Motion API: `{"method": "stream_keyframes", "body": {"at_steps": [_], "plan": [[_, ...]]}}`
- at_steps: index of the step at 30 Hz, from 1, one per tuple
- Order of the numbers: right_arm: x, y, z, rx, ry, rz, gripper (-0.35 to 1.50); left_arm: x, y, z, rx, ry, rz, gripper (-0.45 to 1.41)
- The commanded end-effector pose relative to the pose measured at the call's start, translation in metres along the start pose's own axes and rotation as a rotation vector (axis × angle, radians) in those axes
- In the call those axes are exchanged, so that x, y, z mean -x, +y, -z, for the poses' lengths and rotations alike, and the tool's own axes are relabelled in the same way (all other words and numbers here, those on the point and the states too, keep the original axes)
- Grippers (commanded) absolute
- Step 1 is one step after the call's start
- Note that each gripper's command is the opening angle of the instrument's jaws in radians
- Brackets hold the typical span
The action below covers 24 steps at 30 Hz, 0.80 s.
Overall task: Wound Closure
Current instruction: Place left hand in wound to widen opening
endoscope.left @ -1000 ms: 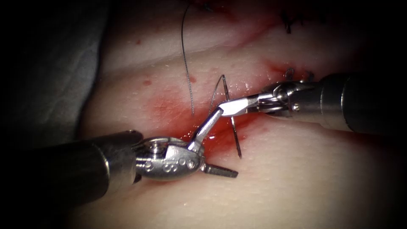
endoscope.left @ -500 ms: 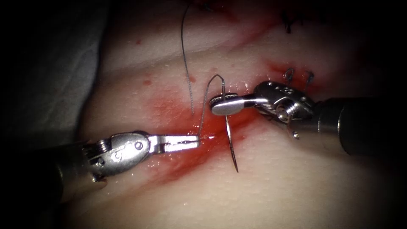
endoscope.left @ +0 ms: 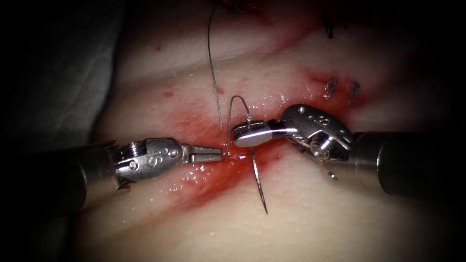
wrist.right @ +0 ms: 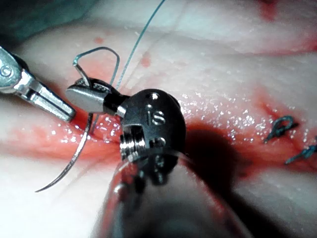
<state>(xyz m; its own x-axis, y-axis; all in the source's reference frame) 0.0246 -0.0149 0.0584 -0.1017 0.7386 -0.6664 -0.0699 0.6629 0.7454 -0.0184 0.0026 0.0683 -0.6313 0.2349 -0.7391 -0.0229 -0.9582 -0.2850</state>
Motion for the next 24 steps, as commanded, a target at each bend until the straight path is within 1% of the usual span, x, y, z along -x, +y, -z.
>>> {"method": "stream_keyframes", "body": {"at_steps": [1, 3, 5, 8, 14, 18, 19, 23, 24], "plan": [[0.0006, 0.0001, -0.0009, -0.001, 0.002, -0.001, -0.35, 0.0001, 0.0, -0.0009, 0.004, 0.003, -0.001, -0.45], [0.0004, 0.0001, -0.0011, 0.0, 0.012, 0.008, -0.35, 0.0008, 0.0, -0.0017, 0.016, -0.039, -0.009, -0.45], [0.0003, 0.0, -0.0011, 0.0, 0.016, 0.013, -0.35, 0.001, 0.0, -0.0018, 0.02, -0.05, -0.012, -0.45], [0.0, -0.0001, -0.0013, 0.001, 0.026, 0.021, -0.35, 0.0019, -0.0002, -0.0026, 0.046, -0.102, -0.024, -0.45], [-0.0003, -0.0002, -0.0015, 0.003, 0.033, 0.029, -0.35, 0.0032, -0.0007, -0.0032, 0.066, -0.154, -0.043, -0.45], [-0.0004, -0.0002, -0.0017, 0.005, 0.037, 0.035, -0.35, 0.0043, -0.0012, -0.0036, 0.064, -0.166, -0.036, -0.45], [-0.0003, -0.0002, -0.0018, 0.006, 0.037, 0.041, -0.35, 0.0048, -0.0015, -0.0038, 0.07, -0.185, -0.029, -0.45], [-0.0002, -0.0003, -0.0019, 0.013, 0.039, 0.072, -0.35, 0.0057, -0.0019, -0.0041, 0.074, -0.212, -0.003, -0.45], [-0.0001, -0.0004, -0.002, 0.02, 0.042, 0.125, -0.35, 0.0062, -0.0021, -0.0041, 0.077, -0.234, 0.031, -0.45]]}}
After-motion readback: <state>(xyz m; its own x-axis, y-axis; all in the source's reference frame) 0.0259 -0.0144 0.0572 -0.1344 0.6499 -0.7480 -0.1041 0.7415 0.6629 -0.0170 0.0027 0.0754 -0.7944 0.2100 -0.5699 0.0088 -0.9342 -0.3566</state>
